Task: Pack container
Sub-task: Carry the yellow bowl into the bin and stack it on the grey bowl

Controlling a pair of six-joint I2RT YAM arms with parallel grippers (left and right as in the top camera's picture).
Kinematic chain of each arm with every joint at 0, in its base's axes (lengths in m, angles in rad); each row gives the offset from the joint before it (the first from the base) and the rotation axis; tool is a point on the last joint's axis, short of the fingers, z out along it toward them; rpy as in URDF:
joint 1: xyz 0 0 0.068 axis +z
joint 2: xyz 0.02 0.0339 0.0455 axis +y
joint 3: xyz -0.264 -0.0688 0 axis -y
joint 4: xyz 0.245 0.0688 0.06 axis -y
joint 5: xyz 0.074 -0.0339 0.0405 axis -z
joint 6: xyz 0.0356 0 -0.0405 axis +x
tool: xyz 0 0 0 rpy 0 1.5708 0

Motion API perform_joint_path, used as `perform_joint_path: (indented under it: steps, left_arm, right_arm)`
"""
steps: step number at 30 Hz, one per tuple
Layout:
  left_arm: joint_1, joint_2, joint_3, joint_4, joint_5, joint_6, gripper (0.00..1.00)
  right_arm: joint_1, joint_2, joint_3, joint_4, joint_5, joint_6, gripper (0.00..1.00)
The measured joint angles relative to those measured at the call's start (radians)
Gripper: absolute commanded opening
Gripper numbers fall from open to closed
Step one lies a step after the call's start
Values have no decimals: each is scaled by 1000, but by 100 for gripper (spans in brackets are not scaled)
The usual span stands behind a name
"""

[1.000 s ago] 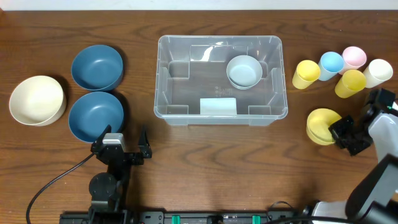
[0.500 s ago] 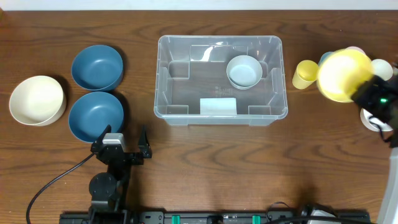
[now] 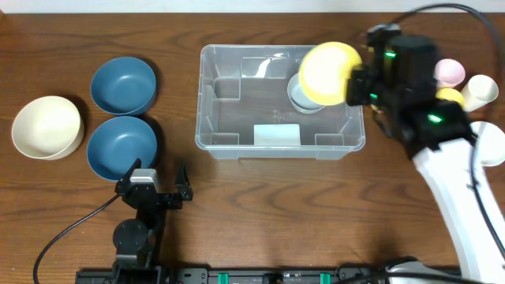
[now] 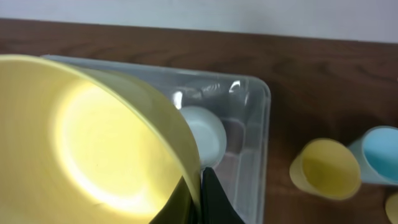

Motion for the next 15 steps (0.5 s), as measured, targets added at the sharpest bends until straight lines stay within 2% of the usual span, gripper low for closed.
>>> perform_joint_path:
  steps: [8,15]
  left_arm:
    - [0,0,0,0,0,0,98]
    - [0,0,0,0,0,0,98]
  right_arm:
    - [40,237,0,157,106,37,2]
    - [40,420,0,208,123,73,2]
